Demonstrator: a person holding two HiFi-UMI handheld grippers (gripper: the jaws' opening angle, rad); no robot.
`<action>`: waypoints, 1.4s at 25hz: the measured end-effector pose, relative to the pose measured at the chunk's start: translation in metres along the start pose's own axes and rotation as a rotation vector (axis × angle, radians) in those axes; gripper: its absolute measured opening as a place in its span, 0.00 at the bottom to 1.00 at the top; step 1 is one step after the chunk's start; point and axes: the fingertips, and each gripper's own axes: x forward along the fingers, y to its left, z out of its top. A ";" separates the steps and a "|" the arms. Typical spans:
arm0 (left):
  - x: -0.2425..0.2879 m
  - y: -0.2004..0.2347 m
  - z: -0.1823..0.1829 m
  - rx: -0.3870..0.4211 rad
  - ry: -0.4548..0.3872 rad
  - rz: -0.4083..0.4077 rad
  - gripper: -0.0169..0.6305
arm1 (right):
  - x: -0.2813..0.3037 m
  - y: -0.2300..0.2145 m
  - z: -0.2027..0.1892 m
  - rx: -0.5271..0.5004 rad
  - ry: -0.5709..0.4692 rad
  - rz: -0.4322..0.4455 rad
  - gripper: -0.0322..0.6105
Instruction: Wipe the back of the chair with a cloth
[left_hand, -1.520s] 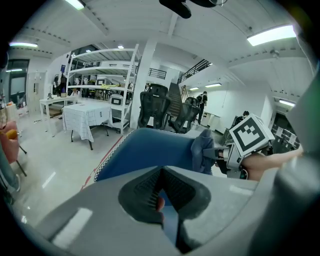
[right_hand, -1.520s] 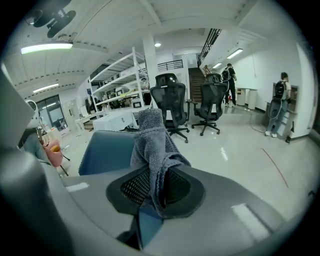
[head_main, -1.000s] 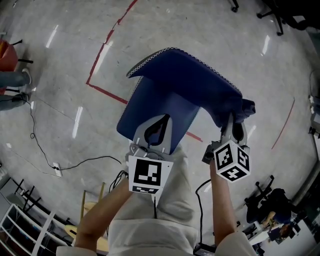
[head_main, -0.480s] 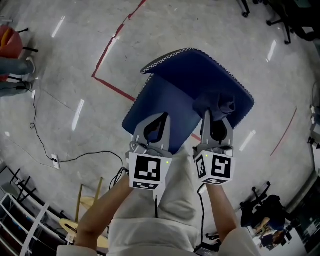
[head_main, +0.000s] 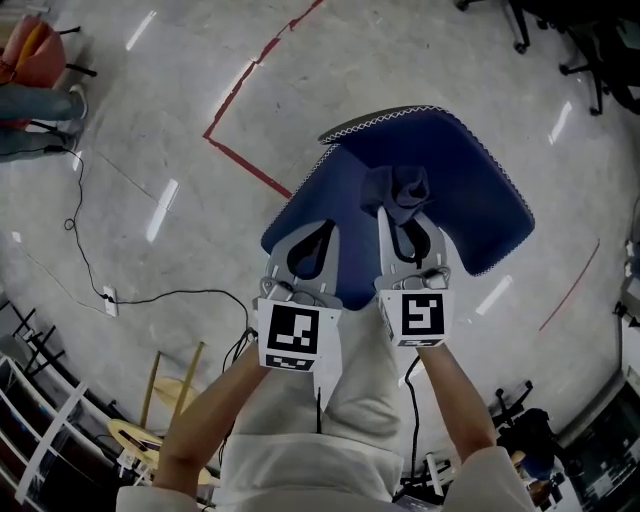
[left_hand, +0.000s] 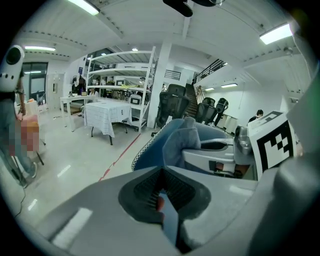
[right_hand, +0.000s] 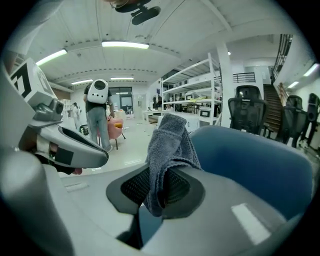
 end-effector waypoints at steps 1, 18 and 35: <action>-0.001 0.005 -0.002 -0.001 0.001 0.007 0.03 | 0.007 0.006 0.001 -0.010 -0.003 0.019 0.16; 0.004 0.043 -0.027 -0.031 0.044 0.081 0.03 | 0.099 0.050 -0.043 -0.239 0.039 0.275 0.16; 0.008 0.037 -0.024 -0.061 0.031 0.080 0.03 | 0.134 0.015 -0.048 -0.141 0.053 0.121 0.16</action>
